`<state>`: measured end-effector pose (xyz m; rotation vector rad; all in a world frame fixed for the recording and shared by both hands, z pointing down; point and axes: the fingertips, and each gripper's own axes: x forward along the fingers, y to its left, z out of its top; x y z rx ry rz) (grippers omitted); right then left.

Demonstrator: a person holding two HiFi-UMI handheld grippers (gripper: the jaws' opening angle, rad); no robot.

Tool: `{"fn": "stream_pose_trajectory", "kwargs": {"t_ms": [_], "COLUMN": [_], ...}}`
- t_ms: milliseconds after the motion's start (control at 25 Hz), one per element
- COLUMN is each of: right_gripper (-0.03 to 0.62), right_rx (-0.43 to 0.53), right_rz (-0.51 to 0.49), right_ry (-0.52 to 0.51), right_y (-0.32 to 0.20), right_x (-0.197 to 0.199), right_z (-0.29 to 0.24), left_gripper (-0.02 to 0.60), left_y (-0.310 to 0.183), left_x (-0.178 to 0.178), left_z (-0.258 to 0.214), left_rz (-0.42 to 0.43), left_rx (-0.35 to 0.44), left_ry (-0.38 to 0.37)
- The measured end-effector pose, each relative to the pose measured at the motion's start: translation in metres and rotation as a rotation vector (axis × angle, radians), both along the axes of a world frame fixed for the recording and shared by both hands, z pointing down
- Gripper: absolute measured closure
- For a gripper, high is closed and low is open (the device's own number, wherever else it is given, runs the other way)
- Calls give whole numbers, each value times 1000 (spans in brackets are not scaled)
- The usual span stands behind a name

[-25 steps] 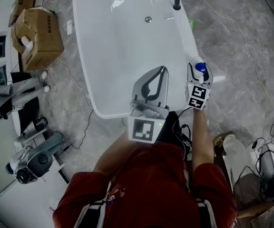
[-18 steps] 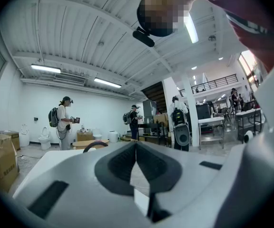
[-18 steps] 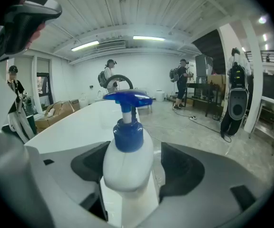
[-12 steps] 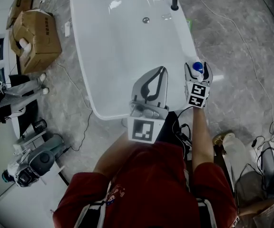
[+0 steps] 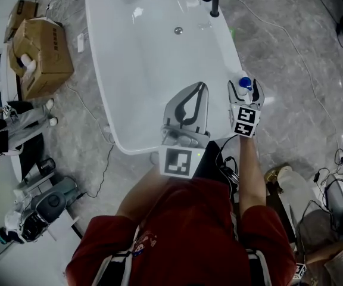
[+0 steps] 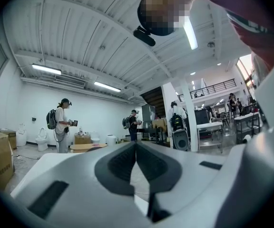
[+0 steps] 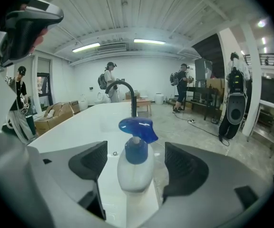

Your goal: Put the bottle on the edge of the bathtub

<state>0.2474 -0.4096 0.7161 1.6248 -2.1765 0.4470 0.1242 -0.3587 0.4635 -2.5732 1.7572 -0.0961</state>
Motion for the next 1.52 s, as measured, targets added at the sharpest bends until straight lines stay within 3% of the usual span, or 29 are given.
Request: {"fn": "stream_pose_trajectory", "kwargs": {"t_ms": [440, 760, 1400, 1520], "right_gripper": [223, 223, 223, 223], "right_rx": [73, 237, 610, 635], "right_rz": [52, 75, 110, 116], "right_ry": [18, -14, -38, -25], "right_y": [28, 56, 119, 129], "right_x": [-4, -18, -58, -67], "right_z": [-64, -150, -342, -367], "left_gripper": [566, 566, 566, 566], "left_y": [13, 32, 59, 63], "left_x": [-6, -16, -82, -93], "left_z": [-30, -45, -84, -97], "left_rz": [49, 64, 25, 14], "left_rx": [54, 73, 116, 131], "left_ry": [63, 86, 75, 75]}}
